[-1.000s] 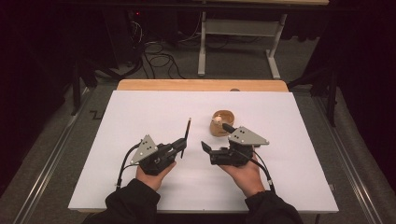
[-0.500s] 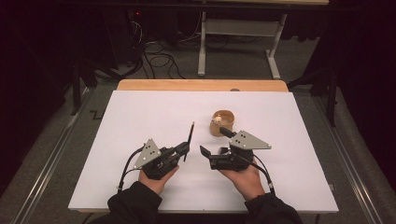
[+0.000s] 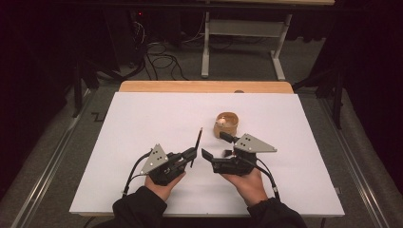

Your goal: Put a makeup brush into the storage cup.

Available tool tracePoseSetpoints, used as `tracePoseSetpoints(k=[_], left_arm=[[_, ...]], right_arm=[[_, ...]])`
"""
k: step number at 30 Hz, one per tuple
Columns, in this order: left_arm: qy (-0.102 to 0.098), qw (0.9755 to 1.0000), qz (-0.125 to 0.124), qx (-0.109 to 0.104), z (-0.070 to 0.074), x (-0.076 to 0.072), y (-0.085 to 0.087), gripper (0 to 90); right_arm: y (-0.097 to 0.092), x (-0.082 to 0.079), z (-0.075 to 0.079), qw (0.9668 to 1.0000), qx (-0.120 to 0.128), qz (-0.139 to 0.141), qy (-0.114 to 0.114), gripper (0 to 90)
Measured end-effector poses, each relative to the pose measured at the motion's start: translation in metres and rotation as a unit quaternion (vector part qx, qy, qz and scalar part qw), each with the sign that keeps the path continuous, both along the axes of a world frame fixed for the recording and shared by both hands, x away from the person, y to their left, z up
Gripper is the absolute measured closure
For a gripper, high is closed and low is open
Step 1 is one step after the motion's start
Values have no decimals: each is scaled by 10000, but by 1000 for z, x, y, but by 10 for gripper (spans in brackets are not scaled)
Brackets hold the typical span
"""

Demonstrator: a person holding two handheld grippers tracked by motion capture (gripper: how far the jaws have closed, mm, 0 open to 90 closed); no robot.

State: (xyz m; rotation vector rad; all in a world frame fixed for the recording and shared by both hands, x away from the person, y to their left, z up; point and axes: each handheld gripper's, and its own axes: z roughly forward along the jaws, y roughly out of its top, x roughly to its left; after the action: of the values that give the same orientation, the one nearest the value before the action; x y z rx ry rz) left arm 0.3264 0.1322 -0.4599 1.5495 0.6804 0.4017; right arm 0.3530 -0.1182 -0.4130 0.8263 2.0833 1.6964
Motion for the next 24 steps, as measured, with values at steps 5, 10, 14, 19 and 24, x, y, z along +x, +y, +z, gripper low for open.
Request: tracePoseSetpoints(k=[5,10,14,19,24], left_arm=[[6,10000,-22,-5,-1,-1,-2,835],[4,10000,-51,-5,-1,-2,-4,836],[1,10000,-76,13,-2,-3,-6,835],[-19,9999,-110,-4,-3,-4,-8,836],[-15,9999,-122,-24,-4,-4,-9,836]], right_arm=[[1,-1,-1,9999,75,43,76,157],[2,-1,-2,9996,213,126,161,167],[3,-2,-1,9992,303,181,193,203],[3,-3,-1,9989,356,228,201,230],[3,-3,-3,9983,436,279,269,260]])
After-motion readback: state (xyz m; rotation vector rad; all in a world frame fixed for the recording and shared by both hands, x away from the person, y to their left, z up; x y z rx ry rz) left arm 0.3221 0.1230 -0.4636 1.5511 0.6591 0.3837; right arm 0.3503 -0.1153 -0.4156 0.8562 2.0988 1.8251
